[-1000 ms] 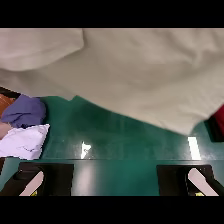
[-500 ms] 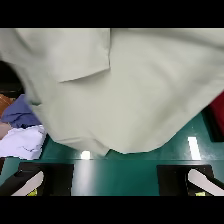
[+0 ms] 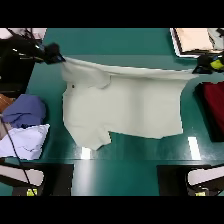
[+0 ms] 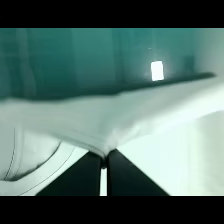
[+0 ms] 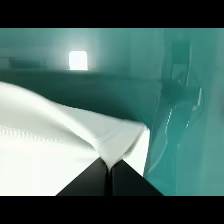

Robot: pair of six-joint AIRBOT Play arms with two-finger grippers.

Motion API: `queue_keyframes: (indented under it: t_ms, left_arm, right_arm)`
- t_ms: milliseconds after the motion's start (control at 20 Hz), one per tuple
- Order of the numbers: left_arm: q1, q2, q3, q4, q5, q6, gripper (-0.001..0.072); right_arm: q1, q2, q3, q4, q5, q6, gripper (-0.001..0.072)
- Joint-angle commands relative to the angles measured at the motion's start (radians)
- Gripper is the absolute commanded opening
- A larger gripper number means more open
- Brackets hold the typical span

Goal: Fold the shirts.

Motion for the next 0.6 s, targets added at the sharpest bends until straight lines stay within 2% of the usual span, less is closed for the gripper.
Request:
queue_keyframes:
  t_ms: [0,200,400,450,500,550]
  left_arm:
    - [0.001,-0.101,-0.002,-0.008,0.06,0.05,0.0027]
    - [-0.003,-0.101,-0.032,0.075,0.003,0.083,0.0027]
    - [-0.002,-0.101,-0.162,0.074,0.024,0.08,0.0033]
    - [-0.002,-0.101,-0.184,0.074,0.023,0.078,0.0249]
    - [-0.002,-0.101,-0.197,0.076,0.019,0.072,0.0521]
    - [-0.002,-0.1,-0.197,0.084,0.006,0.063,0.0479]
  right_arm:
    - [0.03,-0.129,0.106,-0.006,-0.058,0.0,0.0021]
    - [0.029,-0.084,-0.05,-0.009,-0.073,-0.01,0.0021]
    - [0.038,-0.036,-0.248,-0.005,-0.135,-0.009,0.0023]
    - [0.043,-0.029,-0.282,-0.005,-0.144,-0.009,0.006]
    - [0.047,-0.023,-0.303,-0.005,-0.148,-0.009,0.0272]
    - [0.046,-0.016,-0.316,-0.005,-0.145,-0.009,0.0423]
